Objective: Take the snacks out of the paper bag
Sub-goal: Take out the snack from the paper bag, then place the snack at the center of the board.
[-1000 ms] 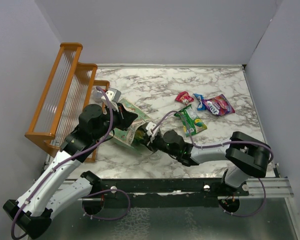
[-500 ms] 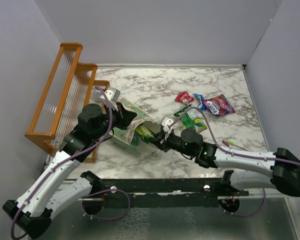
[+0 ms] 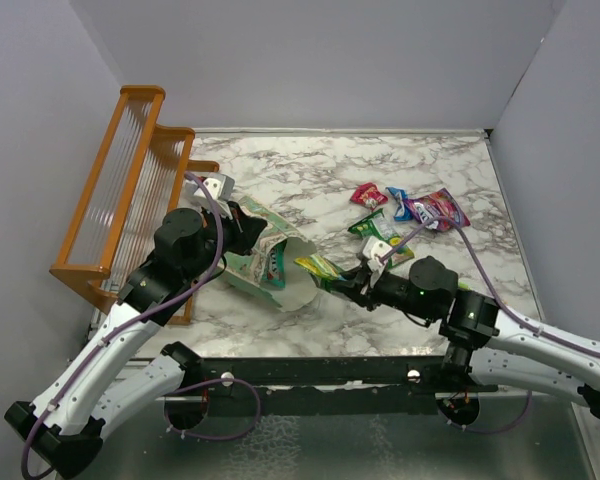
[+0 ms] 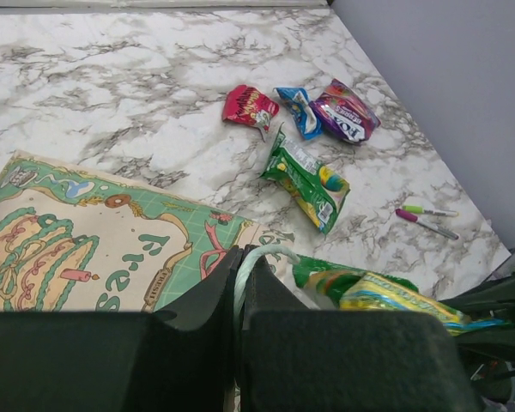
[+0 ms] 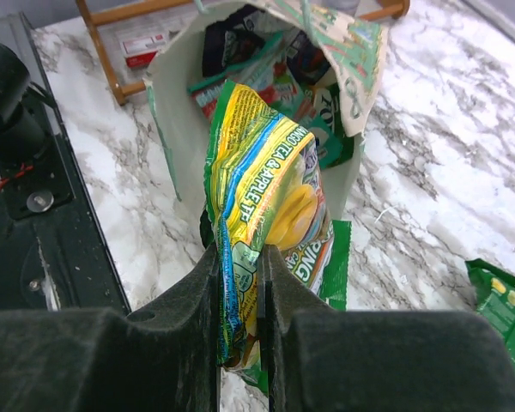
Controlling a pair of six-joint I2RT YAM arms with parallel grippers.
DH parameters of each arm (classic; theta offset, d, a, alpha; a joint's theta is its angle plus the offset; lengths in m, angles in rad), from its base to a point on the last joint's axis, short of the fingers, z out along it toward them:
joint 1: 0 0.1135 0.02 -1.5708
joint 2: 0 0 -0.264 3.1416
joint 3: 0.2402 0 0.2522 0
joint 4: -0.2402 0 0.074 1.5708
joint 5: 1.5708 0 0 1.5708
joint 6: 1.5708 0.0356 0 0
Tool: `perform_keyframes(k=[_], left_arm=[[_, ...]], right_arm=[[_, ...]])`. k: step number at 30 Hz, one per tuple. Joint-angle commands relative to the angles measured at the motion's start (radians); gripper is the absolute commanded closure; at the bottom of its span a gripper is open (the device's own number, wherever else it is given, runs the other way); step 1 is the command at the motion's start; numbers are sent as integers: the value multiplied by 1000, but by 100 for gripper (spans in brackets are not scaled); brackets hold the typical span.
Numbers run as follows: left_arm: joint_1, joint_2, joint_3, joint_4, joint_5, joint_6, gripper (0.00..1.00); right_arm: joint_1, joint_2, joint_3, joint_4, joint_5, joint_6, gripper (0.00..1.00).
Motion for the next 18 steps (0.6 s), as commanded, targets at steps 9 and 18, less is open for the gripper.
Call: perform_keyframes(k=[9,18], left_arm=[[3,1,12,4,-55,53,100],[3,13,23,12,-29,66,100]], right_arm=[[4,-163,88,-39,200,-109,99],[4,-93,90,21,543,-55,99]])
